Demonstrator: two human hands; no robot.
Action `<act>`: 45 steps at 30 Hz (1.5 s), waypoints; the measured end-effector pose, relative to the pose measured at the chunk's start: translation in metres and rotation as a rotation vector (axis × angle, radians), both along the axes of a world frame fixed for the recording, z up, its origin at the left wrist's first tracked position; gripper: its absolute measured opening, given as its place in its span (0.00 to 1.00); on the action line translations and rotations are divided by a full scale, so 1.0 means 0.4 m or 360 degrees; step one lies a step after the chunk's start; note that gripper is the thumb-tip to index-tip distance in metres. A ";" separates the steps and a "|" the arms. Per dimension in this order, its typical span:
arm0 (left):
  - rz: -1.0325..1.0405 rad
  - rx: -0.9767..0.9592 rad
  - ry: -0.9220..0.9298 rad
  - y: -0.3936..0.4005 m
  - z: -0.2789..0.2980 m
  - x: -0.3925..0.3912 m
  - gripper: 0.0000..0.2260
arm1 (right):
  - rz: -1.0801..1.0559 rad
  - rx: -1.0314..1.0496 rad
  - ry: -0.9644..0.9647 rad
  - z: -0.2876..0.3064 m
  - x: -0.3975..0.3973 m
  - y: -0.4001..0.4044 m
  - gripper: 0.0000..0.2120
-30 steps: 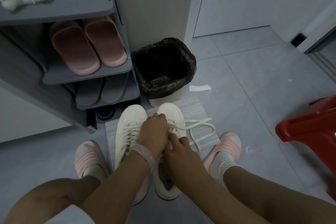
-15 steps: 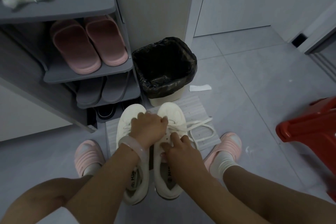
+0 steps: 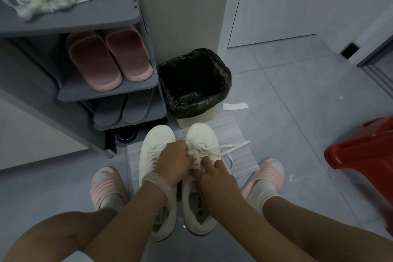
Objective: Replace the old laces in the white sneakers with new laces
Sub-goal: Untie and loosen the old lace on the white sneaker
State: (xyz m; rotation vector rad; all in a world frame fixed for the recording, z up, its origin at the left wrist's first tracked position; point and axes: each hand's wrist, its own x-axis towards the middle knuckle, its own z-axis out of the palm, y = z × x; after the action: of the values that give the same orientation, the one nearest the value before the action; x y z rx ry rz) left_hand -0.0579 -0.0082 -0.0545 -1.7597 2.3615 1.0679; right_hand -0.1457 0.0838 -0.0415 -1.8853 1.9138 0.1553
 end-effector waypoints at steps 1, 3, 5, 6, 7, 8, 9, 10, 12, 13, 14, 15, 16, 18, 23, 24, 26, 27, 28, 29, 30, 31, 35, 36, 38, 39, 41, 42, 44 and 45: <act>0.0030 -0.0055 -0.0015 0.002 -0.005 -0.008 0.06 | -0.0005 -0.0011 -0.0005 -0.001 0.000 0.001 0.16; -0.0028 -0.0154 -0.0053 0.004 -0.016 -0.020 0.06 | -0.0018 -0.0069 -0.0024 0.001 -0.001 0.002 0.15; -0.0124 -0.0274 -0.0092 0.010 -0.012 -0.027 0.06 | -0.0021 -0.0058 -0.0021 0.003 -0.003 0.002 0.14; -0.0118 -0.0364 -0.0065 0.010 -0.003 -0.027 0.06 | -0.0018 -0.0019 -0.0017 0.004 -0.003 0.002 0.14; -0.0048 -0.0460 0.0015 0.003 0.012 -0.025 0.07 | -0.0020 0.0017 -0.0016 0.007 -0.002 0.002 0.15; 0.0075 -0.0582 0.0134 -0.009 0.033 -0.019 0.07 | -0.0024 0.0040 -0.0019 0.010 -0.001 0.002 0.15; 0.0227 -0.0736 0.0264 -0.024 0.063 -0.012 0.08 | -0.0030 0.0047 -0.0019 0.014 0.000 0.001 0.16; 0.0365 -0.0873 0.0383 -0.044 0.090 -0.001 0.08 | -0.0036 0.0045 -0.0020 0.016 0.001 0.002 0.16; 0.0471 -0.0991 0.0466 -0.075 0.120 0.017 0.06 | -0.0040 0.0044 -0.0025 0.016 0.002 0.003 0.16; 0.0446 -0.0949 0.0411 -0.077 0.117 0.022 0.07 | -0.0032 0.0048 -0.0024 0.015 0.002 0.004 0.16; 0.0387 -0.0857 0.0343 -0.069 0.106 0.021 0.10 | -0.0029 0.0045 -0.0025 0.015 0.001 0.004 0.16; 0.0287 -0.0776 0.0295 -0.056 0.085 0.019 0.13 | -0.0027 0.0038 -0.0027 0.015 -0.001 0.003 0.16; 0.0169 -0.0725 0.0282 -0.040 0.064 0.014 0.13 | -0.0026 0.0035 -0.0029 0.015 -0.003 0.003 0.16; -0.0056 -0.0628 0.0246 -0.016 0.022 0.002 0.09 | -0.0022 0.0009 -0.0030 0.014 -0.003 0.003 0.17; -0.0258 -0.0474 -0.0045 0.003 -0.024 -0.007 0.08 | -0.0024 -0.0055 -0.0018 0.002 -0.001 0.002 0.16; -0.0277 -0.0505 -0.0084 0.004 -0.026 -0.010 0.08 | -0.0026 -0.0061 -0.0020 0.002 -0.001 0.002 0.16; -0.0316 -0.0544 -0.0246 0.002 -0.030 -0.012 0.08 | -0.0021 -0.0076 -0.0002 -0.001 -0.001 0.002 0.16; -0.0336 -0.0545 -0.0332 0.002 -0.032 -0.013 0.08 | -0.0018 -0.0092 -0.0001 -0.004 0.000 0.002 0.16; -0.0349 -0.0556 -0.0391 0.003 -0.029 -0.015 0.08 | -0.0020 -0.0092 -0.0007 -0.002 0.001 0.002 0.16; -0.0338 -0.0587 -0.0409 0.002 -0.019 -0.016 0.08 | -0.0028 -0.0092 -0.0016 0.001 0.001 0.003 0.16; -0.0282 -0.0639 -0.0362 -0.003 -0.001 -0.015 0.08 | -0.0024 -0.0102 -0.0005 0.000 -0.001 0.005 0.17; -0.0168 -0.0718 -0.0227 -0.014 0.021 -0.011 0.07 | -0.0017 -0.0119 0.0007 -0.001 -0.001 0.006 0.17; 0.0359 -0.1037 0.0296 -0.084 0.140 0.034 0.05 | -0.0054 -0.0246 0.0030 -0.015 0.004 0.014 0.16; 0.0386 -0.1076 0.0299 -0.094 0.152 0.048 0.05 | -0.0084 -0.0291 0.0062 -0.010 0.005 0.014 0.15; 0.0314 -0.0995 0.0203 -0.096 0.145 0.058 0.06 | -0.0072 -0.0283 0.0109 -0.008 0.015 0.013 0.19; 0.0218 -0.0911 0.0150 -0.087 0.127 0.055 0.08 | -0.0059 -0.0223 0.0116 -0.019 0.022 0.017 0.22; -0.0060 -0.0756 0.0095 -0.060 0.082 0.038 0.10 | -0.0099 -0.0145 0.0182 -0.026 0.034 0.031 0.27; -0.0195 -0.0699 0.0067 -0.047 0.060 0.027 0.10 | -0.0152 -0.0097 0.0178 -0.026 0.041 0.037 0.28; -0.0378 -0.0563 -0.0032 -0.021 0.024 0.006 0.09 | -0.0190 -0.0097 0.0145 -0.042 0.053 0.043 0.30; -0.0414 -0.0490 -0.0099 -0.011 0.010 -0.001 0.09 | -0.0199 -0.0084 0.0133 -0.048 0.054 0.044 0.30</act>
State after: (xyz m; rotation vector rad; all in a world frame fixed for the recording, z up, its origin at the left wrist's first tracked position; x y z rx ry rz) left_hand -0.0583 -0.0128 -0.0505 -1.4708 2.7354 0.6362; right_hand -0.1240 0.1012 -0.0606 -1.8119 2.1043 0.1480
